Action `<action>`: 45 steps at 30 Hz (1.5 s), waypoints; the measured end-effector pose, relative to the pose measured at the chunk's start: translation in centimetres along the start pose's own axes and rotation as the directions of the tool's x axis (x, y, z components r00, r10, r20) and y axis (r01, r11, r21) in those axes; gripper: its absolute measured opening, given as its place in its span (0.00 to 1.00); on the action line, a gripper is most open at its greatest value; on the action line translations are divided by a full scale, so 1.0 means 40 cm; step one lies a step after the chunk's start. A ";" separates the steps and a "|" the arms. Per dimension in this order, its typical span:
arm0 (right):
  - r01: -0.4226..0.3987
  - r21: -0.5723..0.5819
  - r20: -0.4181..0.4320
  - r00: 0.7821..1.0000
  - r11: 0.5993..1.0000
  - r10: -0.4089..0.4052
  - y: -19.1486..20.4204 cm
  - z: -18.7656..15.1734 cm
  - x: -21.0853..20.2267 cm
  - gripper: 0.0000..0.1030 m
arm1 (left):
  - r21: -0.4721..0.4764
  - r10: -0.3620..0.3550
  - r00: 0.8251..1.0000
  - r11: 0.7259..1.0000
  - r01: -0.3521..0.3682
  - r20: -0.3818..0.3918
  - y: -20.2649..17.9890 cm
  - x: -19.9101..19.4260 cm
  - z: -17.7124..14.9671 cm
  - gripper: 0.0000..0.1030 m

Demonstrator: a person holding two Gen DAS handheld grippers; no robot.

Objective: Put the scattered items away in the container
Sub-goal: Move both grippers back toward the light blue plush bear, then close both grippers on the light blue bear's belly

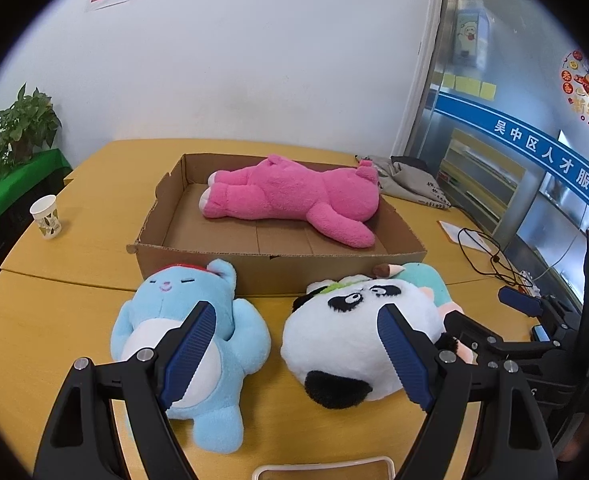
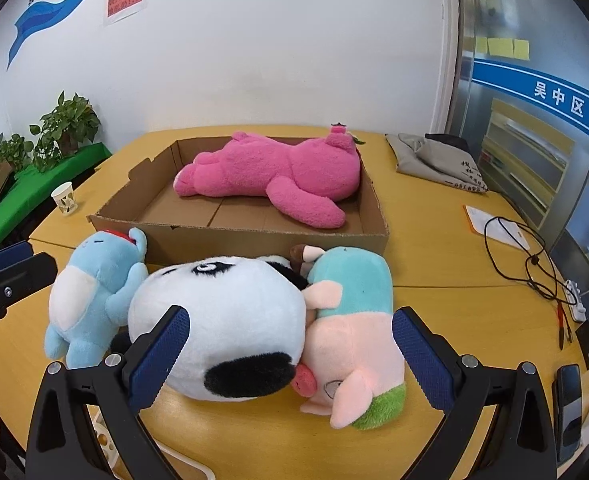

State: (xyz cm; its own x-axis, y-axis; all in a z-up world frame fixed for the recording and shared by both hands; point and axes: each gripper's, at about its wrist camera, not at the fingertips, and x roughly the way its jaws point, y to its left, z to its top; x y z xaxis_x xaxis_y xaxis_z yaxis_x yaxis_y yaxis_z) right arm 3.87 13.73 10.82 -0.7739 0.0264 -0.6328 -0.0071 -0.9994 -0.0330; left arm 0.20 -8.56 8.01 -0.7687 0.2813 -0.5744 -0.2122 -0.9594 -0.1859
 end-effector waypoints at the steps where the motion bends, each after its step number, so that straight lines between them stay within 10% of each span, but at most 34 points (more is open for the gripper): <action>1: 0.000 -0.007 0.007 1.000 1.000 0.000 0.003 0.000 -0.004 1.00 | 0.004 -0.003 1.000 1.000 0.003 0.004 -0.001 -0.001 0.000 0.81; 12: -0.129 -0.041 0.006 0.992 0.991 0.129 0.032 -0.003 0.000 1.00 | -0.026 -0.022 0.998 0.999 0.021 -0.052 0.098 0.008 0.004 0.81; 27: -0.482 -0.388 -0.068 0.865 0.785 0.498 0.410 -0.071 0.020 1.00 | -0.135 -0.025 0.955 0.991 -0.016 -0.295 0.357 0.186 -0.064 0.81; 40: -0.401 -0.485 -0.169 0.915 0.777 0.366 0.568 -0.132 0.253 1.00 | -0.136 -0.186 0.921 0.980 0.147 -0.343 0.380 0.240 -0.083 0.81; 45: -0.443 -0.467 -0.173 0.894 0.765 0.413 0.564 -0.128 0.262 1.00 | -0.119 -0.182 0.921 0.982 0.150 -0.345 0.370 0.253 -0.075 0.81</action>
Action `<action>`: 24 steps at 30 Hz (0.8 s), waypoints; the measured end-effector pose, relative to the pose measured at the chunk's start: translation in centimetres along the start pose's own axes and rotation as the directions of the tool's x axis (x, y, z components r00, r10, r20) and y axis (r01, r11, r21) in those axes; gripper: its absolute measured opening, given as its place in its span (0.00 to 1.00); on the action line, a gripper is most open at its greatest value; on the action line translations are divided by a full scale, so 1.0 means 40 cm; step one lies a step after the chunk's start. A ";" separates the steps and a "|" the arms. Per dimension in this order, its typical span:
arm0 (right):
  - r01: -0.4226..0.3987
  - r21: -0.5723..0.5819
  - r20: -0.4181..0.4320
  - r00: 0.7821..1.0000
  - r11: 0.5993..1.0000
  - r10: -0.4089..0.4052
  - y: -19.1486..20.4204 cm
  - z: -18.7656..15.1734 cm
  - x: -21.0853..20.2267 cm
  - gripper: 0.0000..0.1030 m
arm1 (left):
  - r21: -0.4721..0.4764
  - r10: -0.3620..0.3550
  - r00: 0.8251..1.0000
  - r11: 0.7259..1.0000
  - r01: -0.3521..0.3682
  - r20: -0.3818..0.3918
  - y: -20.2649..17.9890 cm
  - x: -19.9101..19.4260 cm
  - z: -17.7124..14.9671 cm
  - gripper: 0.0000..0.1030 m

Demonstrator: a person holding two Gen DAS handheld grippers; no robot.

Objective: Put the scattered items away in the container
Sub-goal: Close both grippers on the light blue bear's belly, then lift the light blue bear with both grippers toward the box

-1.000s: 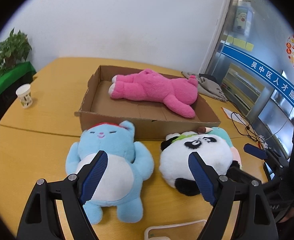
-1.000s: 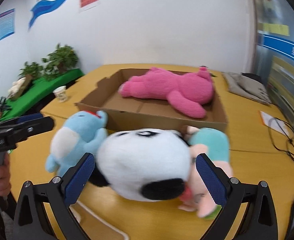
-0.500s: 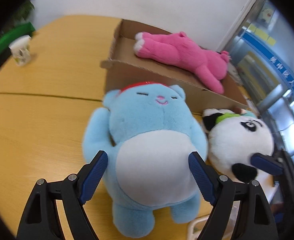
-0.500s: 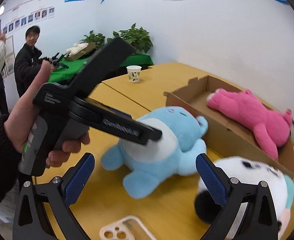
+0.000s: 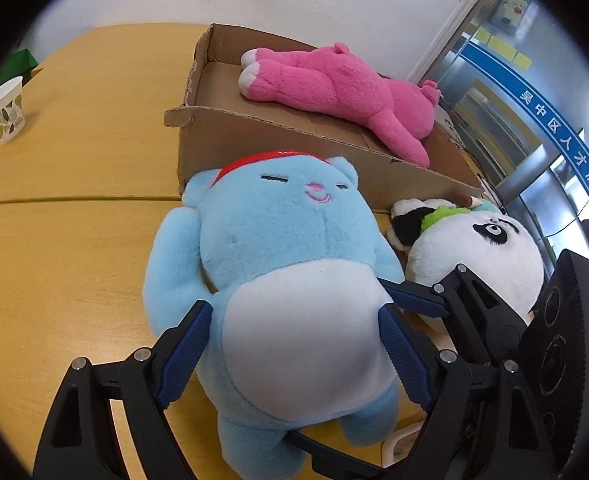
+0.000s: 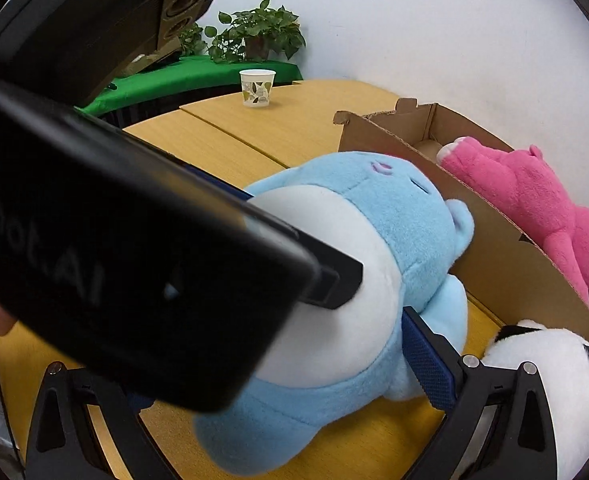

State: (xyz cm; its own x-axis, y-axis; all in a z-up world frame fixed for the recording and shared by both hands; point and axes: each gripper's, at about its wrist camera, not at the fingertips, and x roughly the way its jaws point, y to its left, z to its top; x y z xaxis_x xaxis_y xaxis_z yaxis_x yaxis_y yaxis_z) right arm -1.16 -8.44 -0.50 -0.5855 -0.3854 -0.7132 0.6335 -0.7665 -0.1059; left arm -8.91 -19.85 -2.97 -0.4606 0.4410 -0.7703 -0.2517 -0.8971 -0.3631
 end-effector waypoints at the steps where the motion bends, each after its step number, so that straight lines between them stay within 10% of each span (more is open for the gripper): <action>1: -0.004 0.000 0.006 1.000 1.000 0.004 -0.001 -0.002 0.001 0.99 | 0.003 -0.004 1.000 1.000 0.004 0.001 -0.001 0.001 0.000 0.79; 9: 0.018 -0.030 0.060 0.998 0.999 -0.016 0.012 -0.024 -0.021 0.81 | -0.029 -0.043 0.999 0.999 0.043 0.012 0.000 -0.026 -0.002 0.56; 24: 0.044 0.044 0.193 0.980 0.998 -0.052 -0.027 0.008 -0.204 0.72 | 0.117 -0.038 0.988 0.993 0.020 0.153 -0.158 -0.166 0.101 0.50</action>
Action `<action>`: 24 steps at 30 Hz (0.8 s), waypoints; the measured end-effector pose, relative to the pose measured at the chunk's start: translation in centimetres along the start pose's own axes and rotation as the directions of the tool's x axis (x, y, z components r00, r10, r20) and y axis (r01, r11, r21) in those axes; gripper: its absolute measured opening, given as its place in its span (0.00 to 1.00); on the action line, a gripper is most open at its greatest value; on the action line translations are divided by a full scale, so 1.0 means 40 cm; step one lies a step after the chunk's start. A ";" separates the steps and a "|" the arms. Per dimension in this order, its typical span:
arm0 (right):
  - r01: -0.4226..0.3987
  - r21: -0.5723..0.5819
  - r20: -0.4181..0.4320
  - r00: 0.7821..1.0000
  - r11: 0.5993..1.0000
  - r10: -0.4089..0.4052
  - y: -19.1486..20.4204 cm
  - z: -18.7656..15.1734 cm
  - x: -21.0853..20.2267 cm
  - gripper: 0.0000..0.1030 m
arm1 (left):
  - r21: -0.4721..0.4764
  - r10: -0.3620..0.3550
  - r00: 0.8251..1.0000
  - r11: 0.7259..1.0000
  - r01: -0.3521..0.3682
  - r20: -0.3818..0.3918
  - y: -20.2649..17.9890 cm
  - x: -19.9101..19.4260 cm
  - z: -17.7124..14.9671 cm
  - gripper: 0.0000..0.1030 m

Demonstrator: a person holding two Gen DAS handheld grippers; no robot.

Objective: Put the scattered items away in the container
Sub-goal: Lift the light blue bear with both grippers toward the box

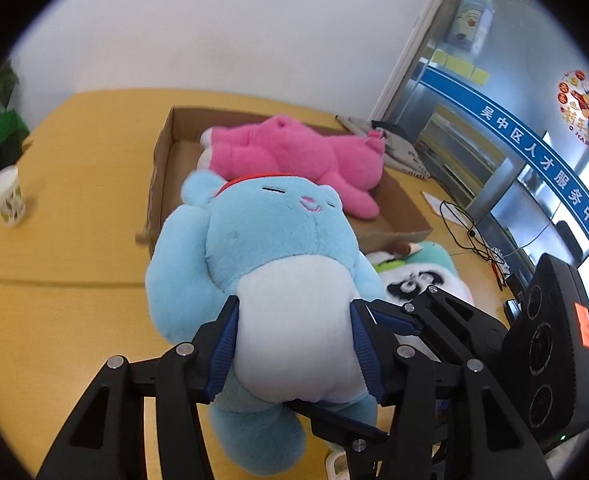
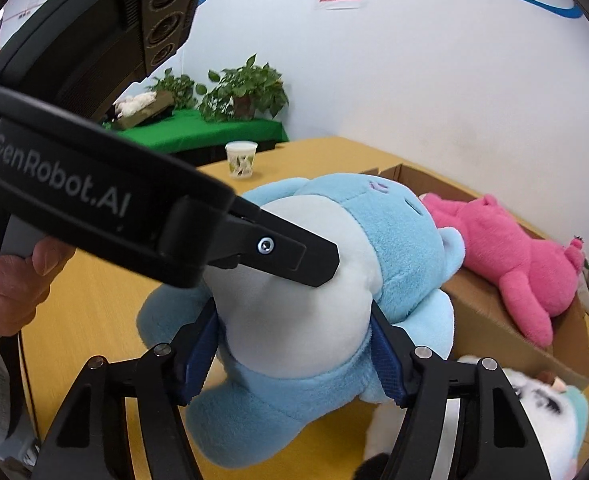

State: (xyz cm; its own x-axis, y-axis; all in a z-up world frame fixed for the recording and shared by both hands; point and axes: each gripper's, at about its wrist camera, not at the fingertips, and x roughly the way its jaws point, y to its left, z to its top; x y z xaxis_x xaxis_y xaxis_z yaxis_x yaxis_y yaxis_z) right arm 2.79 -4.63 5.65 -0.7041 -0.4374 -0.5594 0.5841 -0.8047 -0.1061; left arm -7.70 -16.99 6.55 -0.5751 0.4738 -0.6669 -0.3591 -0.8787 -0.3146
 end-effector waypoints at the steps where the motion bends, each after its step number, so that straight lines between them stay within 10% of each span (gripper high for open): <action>1: 0.001 0.011 0.008 1.000 1.000 -0.001 -0.010 0.013 -0.010 0.72 | 0.015 0.001 1.000 1.000 -0.001 0.008 -0.006 -0.006 0.018 0.50; 12: 0.068 0.029 0.115 0.991 0.997 -0.071 -0.182 0.225 -0.040 0.71 | 0.197 -0.012 0.997 0.980 -0.004 0.078 -0.082 -0.009 0.265 0.49; 24: 0.059 0.088 0.039 0.997 0.994 -0.062 -0.299 0.305 0.110 0.71 | 0.160 -0.019 1.000 0.987 0.020 -0.010 0.047 0.202 0.402 0.49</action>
State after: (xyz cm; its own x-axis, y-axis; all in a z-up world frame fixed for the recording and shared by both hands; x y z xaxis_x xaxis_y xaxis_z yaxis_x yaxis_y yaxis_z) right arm -12.23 -1.83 14.47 -0.7545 -0.4019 -0.5188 0.5042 -0.8610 -0.0663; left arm -24.86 -13.88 11.43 -0.5606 0.4895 -0.6679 -0.4833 -0.8484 -0.2160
